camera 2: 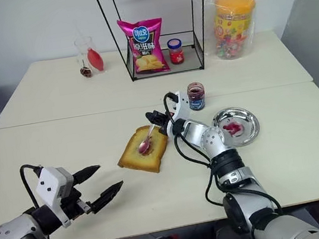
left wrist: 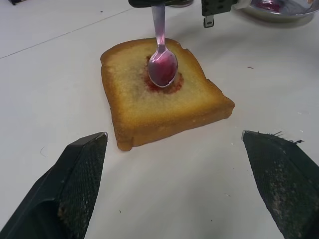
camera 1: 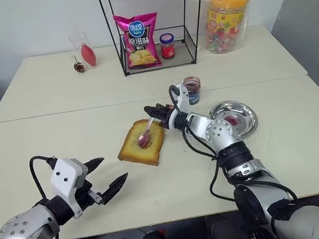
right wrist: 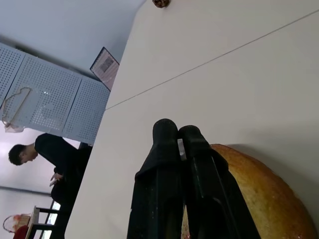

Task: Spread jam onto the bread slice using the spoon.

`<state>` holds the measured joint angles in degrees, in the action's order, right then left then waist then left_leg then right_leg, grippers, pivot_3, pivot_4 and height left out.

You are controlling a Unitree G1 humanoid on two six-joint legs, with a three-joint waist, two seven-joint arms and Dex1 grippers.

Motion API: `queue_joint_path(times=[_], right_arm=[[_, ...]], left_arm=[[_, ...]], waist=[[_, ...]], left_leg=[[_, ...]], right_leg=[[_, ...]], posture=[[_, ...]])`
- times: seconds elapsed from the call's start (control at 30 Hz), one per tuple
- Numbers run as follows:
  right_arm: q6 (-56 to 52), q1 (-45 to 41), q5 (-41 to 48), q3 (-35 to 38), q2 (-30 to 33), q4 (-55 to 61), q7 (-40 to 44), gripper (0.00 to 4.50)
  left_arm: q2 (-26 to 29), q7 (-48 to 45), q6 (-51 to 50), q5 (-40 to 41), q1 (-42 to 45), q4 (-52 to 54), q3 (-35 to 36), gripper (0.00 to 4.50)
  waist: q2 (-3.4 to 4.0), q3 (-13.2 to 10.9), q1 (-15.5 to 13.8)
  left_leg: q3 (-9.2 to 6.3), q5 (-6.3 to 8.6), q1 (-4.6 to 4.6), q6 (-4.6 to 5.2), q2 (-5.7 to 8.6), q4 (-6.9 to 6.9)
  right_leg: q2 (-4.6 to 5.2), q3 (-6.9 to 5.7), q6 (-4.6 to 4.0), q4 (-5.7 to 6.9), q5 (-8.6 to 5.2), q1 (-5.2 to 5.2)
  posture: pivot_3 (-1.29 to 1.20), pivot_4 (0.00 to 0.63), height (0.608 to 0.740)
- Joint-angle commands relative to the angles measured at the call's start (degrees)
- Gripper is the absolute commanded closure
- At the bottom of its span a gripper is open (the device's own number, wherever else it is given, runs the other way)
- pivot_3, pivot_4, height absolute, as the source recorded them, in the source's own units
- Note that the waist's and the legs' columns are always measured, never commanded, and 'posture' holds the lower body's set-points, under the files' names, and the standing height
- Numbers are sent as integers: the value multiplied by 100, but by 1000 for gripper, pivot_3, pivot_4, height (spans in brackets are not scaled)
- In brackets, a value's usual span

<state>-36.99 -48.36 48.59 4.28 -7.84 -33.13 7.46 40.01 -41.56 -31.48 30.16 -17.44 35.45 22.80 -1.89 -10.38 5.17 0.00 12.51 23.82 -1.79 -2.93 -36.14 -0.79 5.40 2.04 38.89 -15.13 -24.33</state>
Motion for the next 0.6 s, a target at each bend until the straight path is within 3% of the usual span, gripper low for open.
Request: queue_joint_path(times=[0.03,0.3,0.6], right_arm=[[715,-469,-244,-48,-1273,-563,371,4426],[1773,-1051,-537,237,-873,-1656,615,4426],[1918,-1524,-622,730,-598,-2069,734,4426]], left_arm=[[-3,65,74,57,-41,233,165,0],[-6,124,91,90,-152,294,222,0],[136,-8,124,82,39,62,252,0]], waist=[[0,0,0],[0,1,-12],[1,-1,-4]], left_leg=[[1,0,0,0,0,0],[-3,0,-10,0,1,-2],[-1,0,-7,0,1,4]], right_leg=[[0,1,0,0,0,0],[0,-3,2,3,2,8],[-1,-2,-23,2,10,4]], posture=[[0,150,740],[0,150,740],[0,150,740]])
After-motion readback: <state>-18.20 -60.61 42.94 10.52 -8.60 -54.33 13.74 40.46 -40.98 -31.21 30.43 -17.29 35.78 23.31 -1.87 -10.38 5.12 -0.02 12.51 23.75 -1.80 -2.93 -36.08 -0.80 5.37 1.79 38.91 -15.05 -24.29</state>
